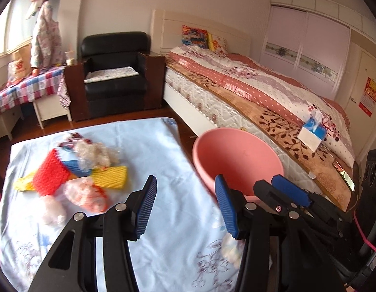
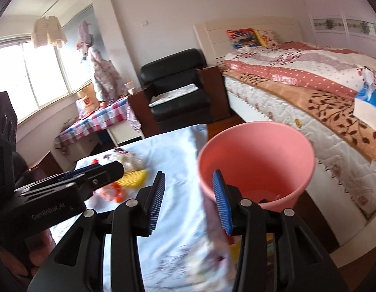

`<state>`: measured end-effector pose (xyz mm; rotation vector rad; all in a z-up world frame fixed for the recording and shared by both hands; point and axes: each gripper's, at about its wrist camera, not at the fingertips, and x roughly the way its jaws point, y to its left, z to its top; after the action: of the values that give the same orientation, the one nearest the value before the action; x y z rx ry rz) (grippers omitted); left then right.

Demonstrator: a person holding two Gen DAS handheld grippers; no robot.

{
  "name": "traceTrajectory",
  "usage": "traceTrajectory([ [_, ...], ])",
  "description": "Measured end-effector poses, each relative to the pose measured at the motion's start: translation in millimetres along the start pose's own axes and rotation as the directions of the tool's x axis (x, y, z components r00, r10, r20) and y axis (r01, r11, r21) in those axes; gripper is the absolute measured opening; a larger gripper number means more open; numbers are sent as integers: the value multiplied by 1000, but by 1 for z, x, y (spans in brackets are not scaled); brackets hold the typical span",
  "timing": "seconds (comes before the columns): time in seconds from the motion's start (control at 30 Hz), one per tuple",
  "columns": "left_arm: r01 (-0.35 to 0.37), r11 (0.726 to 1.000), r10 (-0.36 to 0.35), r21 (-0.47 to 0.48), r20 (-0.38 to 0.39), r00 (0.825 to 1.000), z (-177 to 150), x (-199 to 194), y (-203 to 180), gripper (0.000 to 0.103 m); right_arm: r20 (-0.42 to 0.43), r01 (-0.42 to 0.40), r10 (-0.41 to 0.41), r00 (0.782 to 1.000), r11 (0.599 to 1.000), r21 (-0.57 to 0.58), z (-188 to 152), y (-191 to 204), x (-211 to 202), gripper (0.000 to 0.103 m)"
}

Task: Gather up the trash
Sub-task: 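Return both tools to the table toward the plastic bags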

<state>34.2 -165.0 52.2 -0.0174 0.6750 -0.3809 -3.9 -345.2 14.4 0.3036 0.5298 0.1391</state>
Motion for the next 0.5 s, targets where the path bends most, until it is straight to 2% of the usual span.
traceTrajectory([
  [0.13,-45,999,46,-20,30,999,-8,-26,21,49,-23,-30,29,999,999,-26,-7,21,-1,42],
  [0.27,-82,995,85,-56,43,995,-16,-48,48,52,-50,6,-10,999,997,-77,-14,46,1,42],
  [0.5,-174,979,180,-108,45,983,-35,-70,104,57,-102,-28,20,995,996,-79,-19,68,15,42],
])
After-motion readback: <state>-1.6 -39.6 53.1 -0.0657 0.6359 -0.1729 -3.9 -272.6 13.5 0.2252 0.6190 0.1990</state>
